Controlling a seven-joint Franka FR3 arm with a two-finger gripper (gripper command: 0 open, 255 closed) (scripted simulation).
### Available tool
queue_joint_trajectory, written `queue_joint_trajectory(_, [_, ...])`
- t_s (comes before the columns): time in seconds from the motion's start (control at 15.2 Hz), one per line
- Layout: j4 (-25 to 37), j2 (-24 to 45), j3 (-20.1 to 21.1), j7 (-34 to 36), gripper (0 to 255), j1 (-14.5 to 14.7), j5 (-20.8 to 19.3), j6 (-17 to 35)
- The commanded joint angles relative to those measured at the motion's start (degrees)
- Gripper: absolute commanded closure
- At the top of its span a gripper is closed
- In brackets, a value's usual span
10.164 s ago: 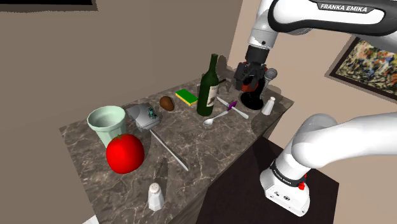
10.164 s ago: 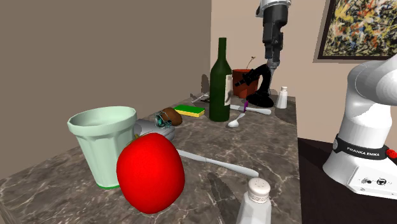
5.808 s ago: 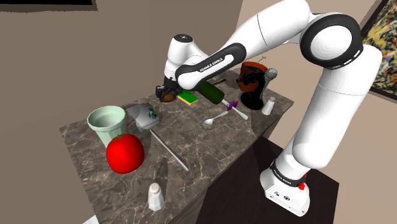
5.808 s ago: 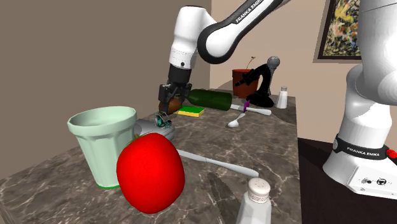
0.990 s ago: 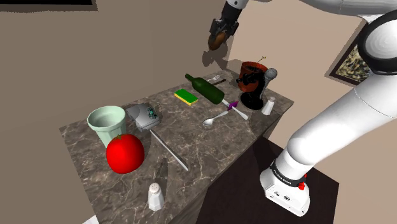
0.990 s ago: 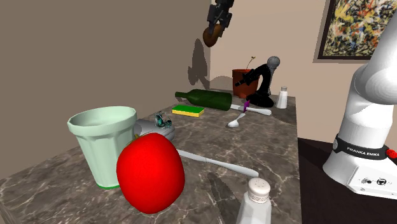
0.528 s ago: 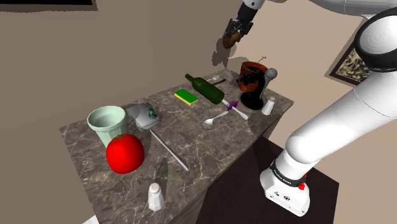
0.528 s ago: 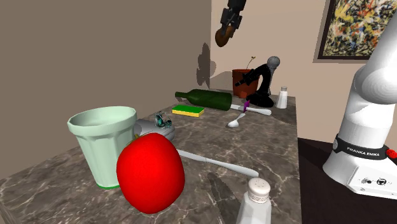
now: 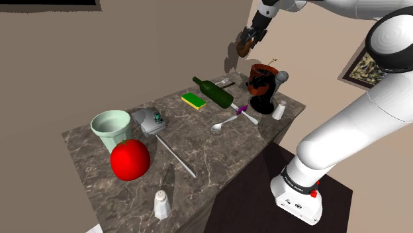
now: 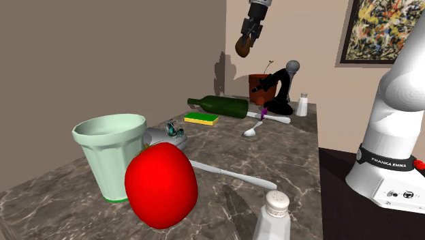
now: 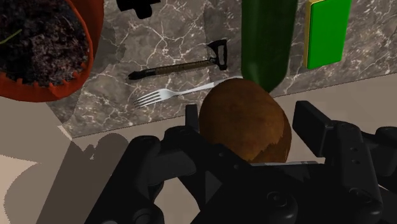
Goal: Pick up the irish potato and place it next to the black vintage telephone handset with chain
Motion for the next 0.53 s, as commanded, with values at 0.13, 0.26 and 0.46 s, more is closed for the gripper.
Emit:
queue_joint_trajectory(0.13, [-3.3, -0.3, 0.0, -0.4, 255, 0.0, 0.1, 3.1])
queue_joint_trajectory(0.26, [-4.9, -0.3, 0.0, -0.5, 255, 0.0, 0.1, 4.6])
queue_joint_trajectory(0.46, [-7.2, -0.3, -0.1, -0.8, 255, 0.0, 0.2, 6.9])
